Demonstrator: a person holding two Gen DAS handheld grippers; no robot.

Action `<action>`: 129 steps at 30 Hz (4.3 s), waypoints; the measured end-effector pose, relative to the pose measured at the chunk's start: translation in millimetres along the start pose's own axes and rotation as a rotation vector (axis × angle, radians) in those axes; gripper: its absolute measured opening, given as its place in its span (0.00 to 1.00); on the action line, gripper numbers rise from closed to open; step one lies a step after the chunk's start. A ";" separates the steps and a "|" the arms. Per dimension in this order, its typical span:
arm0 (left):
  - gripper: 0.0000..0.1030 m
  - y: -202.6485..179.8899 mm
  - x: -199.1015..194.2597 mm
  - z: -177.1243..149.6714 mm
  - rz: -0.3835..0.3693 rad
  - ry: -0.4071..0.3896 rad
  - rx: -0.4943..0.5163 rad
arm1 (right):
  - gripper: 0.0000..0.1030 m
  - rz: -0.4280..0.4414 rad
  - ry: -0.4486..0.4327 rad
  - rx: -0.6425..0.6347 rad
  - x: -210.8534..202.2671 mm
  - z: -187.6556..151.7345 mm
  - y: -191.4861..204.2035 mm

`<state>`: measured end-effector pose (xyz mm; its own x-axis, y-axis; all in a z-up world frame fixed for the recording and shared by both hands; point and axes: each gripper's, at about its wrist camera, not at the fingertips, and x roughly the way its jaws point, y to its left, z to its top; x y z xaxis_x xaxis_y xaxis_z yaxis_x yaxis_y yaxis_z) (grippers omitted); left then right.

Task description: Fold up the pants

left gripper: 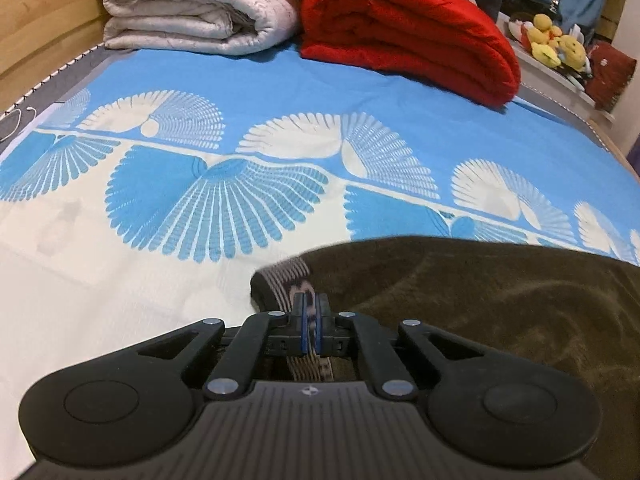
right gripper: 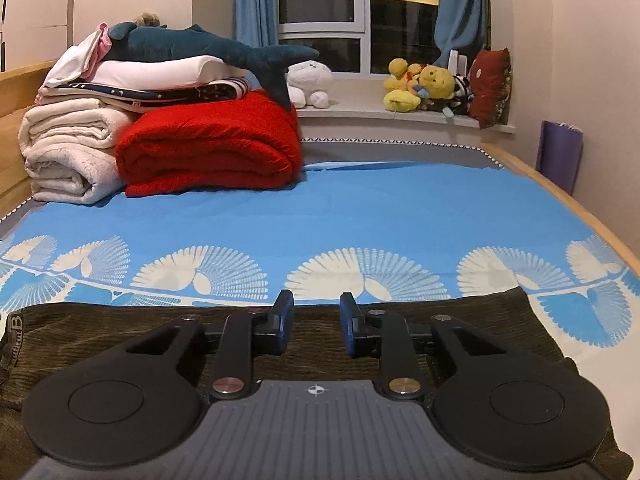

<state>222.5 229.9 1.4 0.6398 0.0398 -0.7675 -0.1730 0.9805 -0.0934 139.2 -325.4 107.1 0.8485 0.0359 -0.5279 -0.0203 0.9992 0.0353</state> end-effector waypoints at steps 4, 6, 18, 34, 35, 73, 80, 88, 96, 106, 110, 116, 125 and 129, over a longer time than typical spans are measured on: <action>0.50 -8.8 17.2 11.8 0.035 -0.035 0.014 | 0.26 0.004 0.018 -0.004 6.5 -0.7 -0.3; 0.66 -19.9 27.3 16.0 0.051 -0.054 0.077 | 0.26 0.000 0.029 -0.013 10.0 -2.0 -1.3; 0.77 -43.0 93.0 17.4 0.028 0.015 0.245 | 0.26 -0.169 0.418 -0.081 57.2 -39.9 -29.6; 0.03 -73.4 31.2 5.3 0.011 -0.067 0.396 | 0.26 -0.209 0.484 -0.025 10.0 -65.1 -47.4; 0.03 -75.8 19.2 3.8 0.006 -0.082 0.403 | 0.26 -0.203 0.478 -0.023 4.2 -66.0 -45.1; 0.67 16.4 -40.8 -107.0 -0.156 0.524 -0.214 | 0.29 -0.131 0.319 0.330 0.9 -38.1 -67.2; 0.64 17.1 -26.2 -99.1 -0.077 0.527 -0.299 | 0.33 -0.040 0.285 0.571 28.5 -38.4 -75.6; 0.28 16.1 -35.5 -80.9 -0.002 0.423 -0.269 | 0.33 -0.037 0.337 0.664 93.4 -40.6 -63.5; 0.28 21.9 -43.2 -73.5 -0.003 0.390 -0.281 | 0.39 -0.066 0.386 0.724 148.7 -50.6 -62.0; 0.28 21.8 -38.7 -73.1 -0.020 0.397 -0.266 | 0.42 -0.089 0.403 0.764 181.4 -59.7 -62.0; 0.28 21.0 -36.9 -72.8 -0.022 0.398 -0.258 | 0.35 -0.093 0.389 0.734 186.2 -59.4 -58.4; 0.28 20.4 -39.0 -70.3 -0.029 0.392 -0.251 | 0.12 -0.073 0.337 0.642 182.7 -44.3 -50.5; 0.23 21.5 -62.2 -65.4 -0.045 0.332 -0.215 | 0.09 -0.018 0.266 0.610 123.6 -13.2 -64.3; 0.22 24.4 -85.3 -67.6 -0.072 0.285 -0.201 | 0.04 0.066 0.242 0.535 76.6 -6.8 -74.0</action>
<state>113.1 237.4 21.7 0.4258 -0.1110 -0.8980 -0.2973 0.9202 -0.2547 202.1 -396.4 58.3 0.7085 0.1639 -0.6864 0.2542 0.8481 0.4648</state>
